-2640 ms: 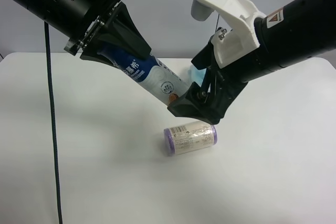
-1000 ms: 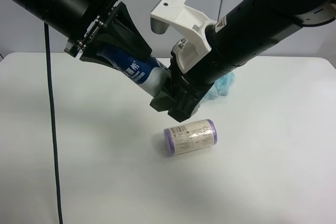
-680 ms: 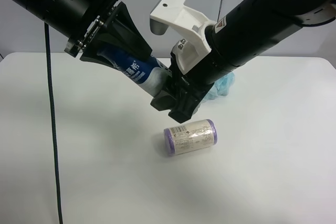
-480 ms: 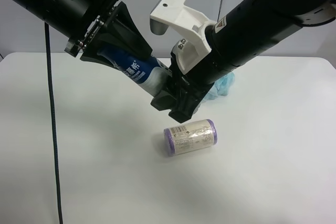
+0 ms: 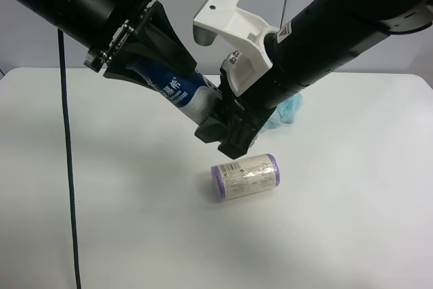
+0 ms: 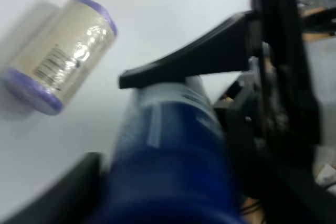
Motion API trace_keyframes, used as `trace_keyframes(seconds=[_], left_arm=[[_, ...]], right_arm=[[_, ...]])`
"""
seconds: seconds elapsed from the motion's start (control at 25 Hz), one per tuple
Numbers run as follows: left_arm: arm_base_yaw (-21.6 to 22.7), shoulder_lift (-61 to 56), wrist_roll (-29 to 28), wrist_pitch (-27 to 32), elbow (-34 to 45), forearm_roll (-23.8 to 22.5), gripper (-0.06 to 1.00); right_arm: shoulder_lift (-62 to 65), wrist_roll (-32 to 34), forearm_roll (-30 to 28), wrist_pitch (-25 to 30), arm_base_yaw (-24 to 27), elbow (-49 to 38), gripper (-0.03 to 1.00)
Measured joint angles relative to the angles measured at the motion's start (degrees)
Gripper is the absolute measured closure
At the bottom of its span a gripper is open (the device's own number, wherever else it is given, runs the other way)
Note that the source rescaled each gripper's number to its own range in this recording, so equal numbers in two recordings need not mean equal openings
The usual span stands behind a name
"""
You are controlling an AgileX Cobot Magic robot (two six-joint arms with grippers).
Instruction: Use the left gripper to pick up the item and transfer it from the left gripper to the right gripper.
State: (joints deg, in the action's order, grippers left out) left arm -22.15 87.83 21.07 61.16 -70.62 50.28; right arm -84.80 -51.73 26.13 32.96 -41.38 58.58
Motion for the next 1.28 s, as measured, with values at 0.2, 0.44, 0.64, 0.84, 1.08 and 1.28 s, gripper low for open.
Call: trace_keyframes(seconds=[0.2,0.44,0.64,0.84,1.08,1.28], left_arm=[[0.12,-0.06,0.36,0.45,-0.17,-1.39,0.00],[0.12,-0.06,0.36,0.37,-0.17,-1.56,-0.04],[0.12,-0.06,0.36,0.37,-0.17,-1.56,-0.04],[1.21,-0.36,0.36,0.93,-0.17,-1.49,-0.04],[6.35,-0.46,0.55,3.65,-0.28,-0.38,-0.04],[9.23,-0.46,1.90,5.97,-0.28,-0.32,-0.04]], right_arm=[[-0.14,0.24,0.00,0.57,0.00,-0.05,0.97],[-0.14,0.47,0.00,0.57,0.00,-0.05,0.97],[-0.14,0.51,0.00,0.57,0.00,-0.05,0.97],[-0.14,0.51,0.00,0.51,0.00,-0.05,0.97],[-0.33,0.51,0.00,0.62,0.00,-0.05,0.97],[-0.33,0.45,0.00,0.62,0.00,-0.05,0.97]])
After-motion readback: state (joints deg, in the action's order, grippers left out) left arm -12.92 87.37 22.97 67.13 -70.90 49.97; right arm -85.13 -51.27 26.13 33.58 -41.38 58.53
